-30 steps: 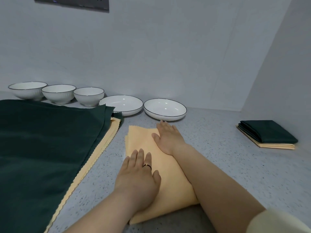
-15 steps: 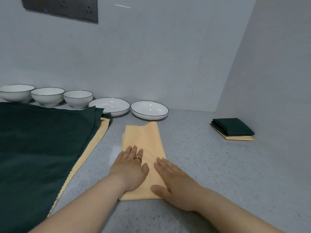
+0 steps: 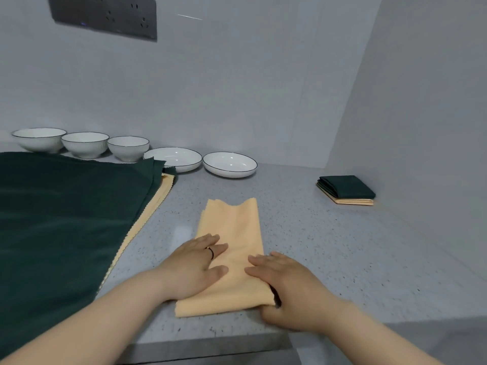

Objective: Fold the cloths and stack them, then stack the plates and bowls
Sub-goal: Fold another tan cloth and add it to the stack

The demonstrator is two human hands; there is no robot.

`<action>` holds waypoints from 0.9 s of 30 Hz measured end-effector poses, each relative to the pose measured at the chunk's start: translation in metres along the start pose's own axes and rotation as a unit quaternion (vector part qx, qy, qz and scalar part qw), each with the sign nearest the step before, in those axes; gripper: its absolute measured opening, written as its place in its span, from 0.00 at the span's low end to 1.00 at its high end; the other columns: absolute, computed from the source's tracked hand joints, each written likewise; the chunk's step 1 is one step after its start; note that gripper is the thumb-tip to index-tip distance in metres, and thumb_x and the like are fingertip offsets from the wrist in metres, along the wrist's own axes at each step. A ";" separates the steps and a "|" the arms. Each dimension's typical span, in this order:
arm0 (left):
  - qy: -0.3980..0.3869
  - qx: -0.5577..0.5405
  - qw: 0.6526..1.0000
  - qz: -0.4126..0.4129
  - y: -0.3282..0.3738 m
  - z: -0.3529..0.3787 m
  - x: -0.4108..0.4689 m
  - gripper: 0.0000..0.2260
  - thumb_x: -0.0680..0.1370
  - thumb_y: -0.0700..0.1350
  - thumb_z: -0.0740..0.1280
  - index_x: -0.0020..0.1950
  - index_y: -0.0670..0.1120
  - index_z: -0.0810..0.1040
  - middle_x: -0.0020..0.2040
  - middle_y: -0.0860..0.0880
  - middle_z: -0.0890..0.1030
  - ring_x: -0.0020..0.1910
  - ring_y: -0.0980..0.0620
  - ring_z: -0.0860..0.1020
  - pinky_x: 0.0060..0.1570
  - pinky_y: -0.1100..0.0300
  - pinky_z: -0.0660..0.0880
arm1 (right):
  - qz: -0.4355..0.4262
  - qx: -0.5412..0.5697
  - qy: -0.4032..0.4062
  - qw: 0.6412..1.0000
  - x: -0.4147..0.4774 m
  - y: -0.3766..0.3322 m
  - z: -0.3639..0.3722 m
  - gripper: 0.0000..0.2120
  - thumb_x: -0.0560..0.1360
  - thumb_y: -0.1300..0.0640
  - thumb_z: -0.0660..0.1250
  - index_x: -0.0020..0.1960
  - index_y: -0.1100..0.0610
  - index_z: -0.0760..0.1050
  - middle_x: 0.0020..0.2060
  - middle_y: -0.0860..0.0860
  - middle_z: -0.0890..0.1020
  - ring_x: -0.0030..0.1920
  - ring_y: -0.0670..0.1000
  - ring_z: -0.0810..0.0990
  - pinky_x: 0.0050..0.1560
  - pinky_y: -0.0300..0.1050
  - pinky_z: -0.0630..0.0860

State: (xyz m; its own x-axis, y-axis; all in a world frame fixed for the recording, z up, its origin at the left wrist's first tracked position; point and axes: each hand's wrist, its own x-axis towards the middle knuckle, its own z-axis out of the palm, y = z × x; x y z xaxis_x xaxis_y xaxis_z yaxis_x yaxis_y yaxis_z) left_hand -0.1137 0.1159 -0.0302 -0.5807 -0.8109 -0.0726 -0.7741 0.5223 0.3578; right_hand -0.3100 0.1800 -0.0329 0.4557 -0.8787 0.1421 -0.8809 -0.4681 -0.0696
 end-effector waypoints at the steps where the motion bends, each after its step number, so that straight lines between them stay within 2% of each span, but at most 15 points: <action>1: 0.008 -0.020 1.000 0.008 -0.002 0.001 -0.002 0.24 0.81 0.54 0.52 0.76 0.52 0.52 0.77 0.56 0.47 0.75 0.59 0.44 0.70 0.67 0.41 | 0.000 -0.002 0.036 0.999 0.001 0.002 0.004 0.24 0.61 0.41 0.57 0.51 0.49 0.80 0.51 0.47 0.84 0.51 0.42 0.82 0.58 0.42 0.74; 2: 0.015 -0.040 0.999 0.017 -0.004 0.002 -0.006 0.22 0.81 0.53 0.52 0.75 0.53 0.55 0.76 0.58 0.49 0.75 0.61 0.45 0.69 0.68 0.42 | 0.000 0.028 0.068 0.997 0.000 0.002 0.006 0.21 0.60 0.42 0.59 0.49 0.47 0.79 0.47 0.45 0.85 0.46 0.40 0.82 0.50 0.38 0.78; 4: 0.013 -0.095 0.995 0.035 -0.009 0.002 -0.015 0.17 0.81 0.51 0.54 0.71 0.57 0.62 0.74 0.61 0.55 0.73 0.64 0.49 0.68 0.70 0.45 | 0.011 0.078 0.111 0.991 -0.003 0.002 0.010 0.18 0.59 0.43 0.61 0.48 0.44 0.73 0.44 0.44 0.85 0.44 0.39 0.81 0.47 0.34 0.77; 6: -0.003 -0.161 0.986 0.046 -0.013 -0.002 -0.027 0.13 0.78 0.51 0.57 0.60 0.65 0.66 0.68 0.68 0.59 0.71 0.67 0.53 0.66 0.75 0.48 | 0.040 0.117 0.116 0.985 -0.008 0.003 0.012 0.19 0.61 0.46 0.62 0.50 0.47 0.71 0.42 0.41 0.85 0.45 0.41 0.80 0.45 0.28 0.73; 8: -0.007 -0.194 0.979 0.058 -0.017 -0.003 -0.038 0.16 0.70 0.51 0.60 0.55 0.68 0.65 0.62 0.73 0.59 0.69 0.69 0.56 0.64 0.79 0.51 | 0.096 0.188 0.141 0.967 -0.011 0.002 0.008 0.21 0.62 0.52 0.62 0.56 0.43 0.70 0.47 0.37 0.81 0.52 0.41 0.75 0.45 0.23 0.69; 9: -0.009 -0.186 0.980 0.063 -0.018 -0.003 -0.041 0.20 0.68 0.49 0.61 0.55 0.68 0.63 0.61 0.73 0.58 0.69 0.70 0.56 0.64 0.78 0.51 | 0.121 0.235 0.134 0.955 -0.013 0.003 0.008 0.18 0.64 0.53 0.60 0.53 0.42 0.75 0.46 0.38 0.81 0.53 0.41 0.74 0.44 0.23 0.69; 11: -0.002 -0.148 0.987 0.061 -0.019 0.000 -0.044 0.25 0.64 0.48 0.60 0.56 0.69 0.59 0.62 0.74 0.56 0.67 0.72 0.55 0.64 0.78 0.49 | 0.136 0.278 0.141 0.940 -0.014 0.004 0.007 0.15 0.66 0.54 0.59 0.47 0.47 0.81 0.40 0.40 0.82 0.48 0.44 0.78 0.43 0.27 0.70; 13: 0.037 -0.114 0.991 0.057 -0.015 0.004 -0.040 0.26 0.62 0.55 0.61 0.58 0.68 0.58 0.59 0.78 0.56 0.66 0.72 0.57 0.62 0.80 0.50 | 0.146 0.296 0.147 0.932 -0.012 0.005 0.005 0.08 0.69 0.55 0.61 0.42 0.44 0.77 0.38 0.39 0.80 0.43 0.42 0.79 0.42 0.31 0.71; 15: 0.085 -0.095 0.990 0.059 -0.013 0.008 -0.032 0.24 0.67 0.53 0.65 0.61 0.64 0.64 0.52 0.84 0.62 0.64 0.71 0.62 0.58 0.83 0.55 | 0.150 0.321 0.152 0.923 -0.009 0.006 0.002 0.15 0.72 0.61 0.63 0.38 0.41 0.73 0.35 0.40 0.81 0.40 0.41 0.78 0.42 0.33 0.71; 17: 0.113 -0.101 0.987 0.047 -0.012 0.011 -0.023 0.19 0.75 0.41 0.65 0.62 0.60 0.70 0.54 0.79 0.66 0.66 0.65 0.65 0.60 0.78 0.59 | 0.147 0.353 0.140 0.913 -0.008 0.008 -0.001 0.16 0.72 0.65 0.65 0.41 0.42 0.75 0.39 0.41 0.81 0.43 0.41 0.78 0.44 0.32 0.72; 19: 0.113 -0.133 0.985 0.015 -0.011 0.009 -0.015 0.18 0.78 0.38 0.60 0.53 0.64 0.69 0.60 0.64 0.69 0.67 0.58 0.67 0.60 0.70 0.61 | 0.135 0.349 0.097 0.922 -0.008 0.009 -0.003 0.14 0.71 0.65 0.68 0.49 0.47 0.76 0.46 0.41 0.80 0.47 0.42 0.78 0.48 0.29 0.72; 21: 0.101 -0.144 0.985 -0.006 -0.011 0.005 -0.012 0.19 0.79 0.37 0.59 0.54 0.63 0.70 0.58 0.58 0.72 0.66 0.55 0.70 0.56 0.69 0.63 | 0.121 0.321 0.071 0.937 -0.005 0.011 -0.002 0.16 0.70 0.66 0.68 0.54 0.51 0.77 0.48 0.43 0.79 0.51 0.43 0.78 0.52 0.31 0.72; 23: 0.104 -0.133 0.986 -0.010 -0.010 0.003 -0.011 0.16 0.79 0.35 0.59 0.61 0.53 0.75 0.59 0.54 0.75 0.62 0.54 0.72 0.57 0.67 0.66 | 0.128 0.323 0.092 0.933 -0.002 0.014 -0.002 0.15 0.70 0.66 0.69 0.47 0.47 0.77 0.44 0.42 0.80 0.47 0.39 0.78 0.50 0.33 0.73; 24: 0.107 -0.136 0.985 -0.009 -0.011 0.003 -0.010 0.15 0.78 0.35 0.59 0.60 0.49 0.76 0.58 0.51 0.77 0.58 0.55 0.74 0.56 0.66 0.68 | 0.142 0.337 0.110 0.924 0.002 0.015 -0.002 0.15 0.70 0.65 0.69 0.43 0.44 0.76 0.40 0.41 0.80 0.43 0.38 0.78 0.46 0.32 0.73; 27: 0.119 -0.239 0.963 -0.030 -0.008 0.000 -0.007 0.07 0.78 0.39 0.62 0.45 0.46 0.79 0.45 0.49 0.80 0.41 0.62 0.75 0.43 0.72 0.69 | 0.203 0.368 0.141 0.896 0.017 0.020 -0.006 0.12 0.73 0.60 0.67 0.34 0.47 0.71 0.25 0.39 0.76 0.30 0.37 0.73 0.33 0.28 0.67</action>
State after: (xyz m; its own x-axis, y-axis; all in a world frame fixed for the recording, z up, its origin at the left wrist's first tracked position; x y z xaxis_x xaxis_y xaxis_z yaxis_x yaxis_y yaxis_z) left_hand -0.1033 0.1173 -0.0324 -0.4204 -0.9029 0.0894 -0.5672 0.3384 0.7508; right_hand -0.3204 0.1567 -0.0261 -0.0258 -0.9805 0.1946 -0.5971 -0.1410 -0.7897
